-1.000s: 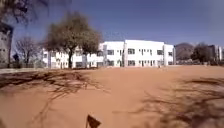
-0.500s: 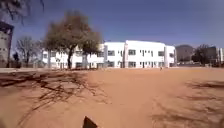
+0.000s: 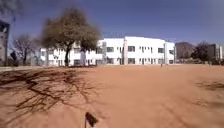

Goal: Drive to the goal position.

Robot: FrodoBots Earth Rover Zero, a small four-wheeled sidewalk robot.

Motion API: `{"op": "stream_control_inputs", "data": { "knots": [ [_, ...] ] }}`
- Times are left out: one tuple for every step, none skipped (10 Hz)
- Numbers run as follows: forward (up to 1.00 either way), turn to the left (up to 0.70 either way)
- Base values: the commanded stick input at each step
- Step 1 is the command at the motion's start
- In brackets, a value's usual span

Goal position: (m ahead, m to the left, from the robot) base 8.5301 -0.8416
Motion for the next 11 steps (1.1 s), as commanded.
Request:
{"op": "stream_control_inputs", "data": {
  "knots": [
    [1.0,0.0],
    [1.0,0.0],
    [1.0,0.0],
    [1.0,0.0],
    [1.0,0.0],
    [1.0,0.0],
    [1.0,0.0],
    [1.0,0.0],
    [1.0,0.0],
    [1.0,0.0],
    [1.0,-0.1]
  ]
}}
